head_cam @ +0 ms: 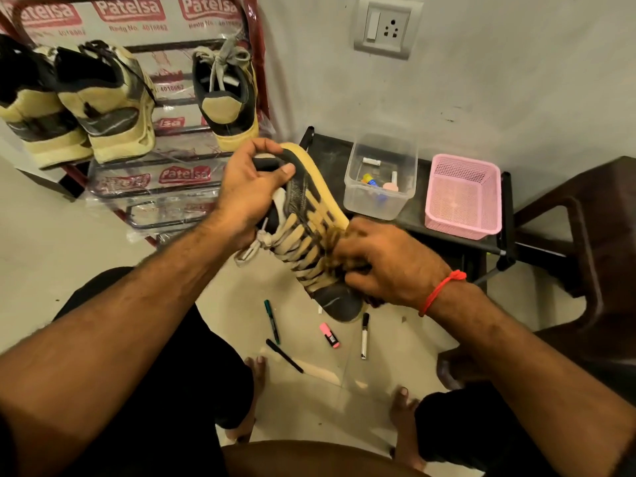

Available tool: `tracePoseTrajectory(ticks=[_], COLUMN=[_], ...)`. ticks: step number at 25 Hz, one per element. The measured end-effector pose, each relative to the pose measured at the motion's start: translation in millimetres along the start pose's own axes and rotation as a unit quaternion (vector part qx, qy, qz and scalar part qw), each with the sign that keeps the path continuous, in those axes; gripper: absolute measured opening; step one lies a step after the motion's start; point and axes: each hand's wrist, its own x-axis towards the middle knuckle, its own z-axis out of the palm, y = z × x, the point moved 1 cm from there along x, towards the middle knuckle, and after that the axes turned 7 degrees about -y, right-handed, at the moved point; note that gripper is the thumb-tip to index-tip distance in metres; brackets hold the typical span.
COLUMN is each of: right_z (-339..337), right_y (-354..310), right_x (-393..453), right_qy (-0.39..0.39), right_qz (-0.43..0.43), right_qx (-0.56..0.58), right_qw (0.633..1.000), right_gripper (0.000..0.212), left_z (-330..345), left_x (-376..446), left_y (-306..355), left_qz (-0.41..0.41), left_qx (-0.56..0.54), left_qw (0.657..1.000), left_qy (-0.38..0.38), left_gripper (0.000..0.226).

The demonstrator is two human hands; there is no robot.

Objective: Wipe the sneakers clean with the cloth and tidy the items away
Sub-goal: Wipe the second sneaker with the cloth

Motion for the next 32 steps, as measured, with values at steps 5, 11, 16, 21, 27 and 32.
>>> tracePoseTrajectory(ticks=[5,11,16,21,27,32], right_z=[-9.2,-16.1,-10.3,-15.2,-3.7,-11.7], right_y=[7.2,14.6,25.8,17.6,9.3,8.4], right_x=[-3.1,-6.3,0.3,1.1,6.2,-5.0], right_qy=[-0.02,0.163,0.21,0.156,0.07,-0.016], right_qz=[0.016,0.08,0.134,0.09,0.011,0.009], right_qx=[0.008,0.23,0.472,0.541,0.032,-0.053], right_qw=[1.0,0.956,0.845,0.821,0.997,0.998], right_gripper=[0.029,0.024,0.028,0.071,0.049,0.033], left_z=[-10.6,1.4,3.5,2.1,0.1,-10.2], left_x=[3.1,-0.2,-2.8,-1.4,1.7,8.5], left_y=[0.6,-5.4,-4.0,-4.9,-9.7,-0.1], left_qz=[0.021,0.041,0.117,0.099,0.066,-0.001], left_qx=[0.04,0.094,0.242,0.299,0.192,0.085], left_qw=[0.999,0.994,0.962,0.946,0.977,0.996], left_qy=[-0.004,-0.028,-0.052,-0.079,-0.071,-0.007], left_gripper=[0.018,0.026,0.03,0.07,0.065,0.063])
